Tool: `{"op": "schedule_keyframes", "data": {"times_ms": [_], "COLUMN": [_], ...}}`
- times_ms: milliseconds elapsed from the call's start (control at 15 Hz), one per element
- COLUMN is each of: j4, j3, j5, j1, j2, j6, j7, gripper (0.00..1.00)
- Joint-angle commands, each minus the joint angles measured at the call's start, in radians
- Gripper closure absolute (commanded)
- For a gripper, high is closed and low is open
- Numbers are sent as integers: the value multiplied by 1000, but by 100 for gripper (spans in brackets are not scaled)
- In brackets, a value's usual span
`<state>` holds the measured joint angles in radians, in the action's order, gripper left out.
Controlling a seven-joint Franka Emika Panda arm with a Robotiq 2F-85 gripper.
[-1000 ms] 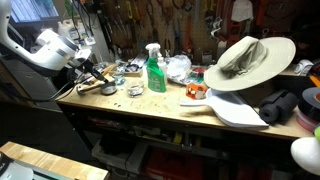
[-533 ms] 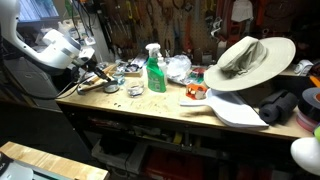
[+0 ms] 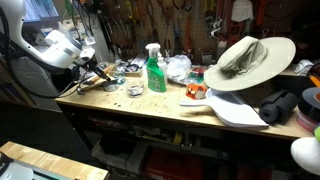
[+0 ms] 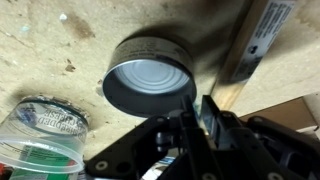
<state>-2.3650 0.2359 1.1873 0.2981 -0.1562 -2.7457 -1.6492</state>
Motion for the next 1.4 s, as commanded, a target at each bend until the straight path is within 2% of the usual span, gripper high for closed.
{"op": "schedule_keyframes", "data": {"times_ms": [0, 200, 400, 467, 667, 933, 1000, 1133, 1333], "j4": [-11, -38, -98, -124, -234, -375, -395, -421, -381], "j3": [4, 3, -2, -117, -202, -281, -281, -321, -423], "j5": [-37, -45, -125, -176, -302, -485, -494, -535, -588], "j1": [8, 23, 59, -43, -72, -103, -89, -112, -203], "j2": [26, 87, 155, 173, 208, 249, 272, 325, 354], "j6": [-4, -52, -225, -283, -412, -464, -450, -410, -342], "j7": [49, 117, 334, 413, 648, 956, 988, 1062, 1160], "gripper": [52, 28, 6, 1, 0, 0, 0, 0, 0]}}
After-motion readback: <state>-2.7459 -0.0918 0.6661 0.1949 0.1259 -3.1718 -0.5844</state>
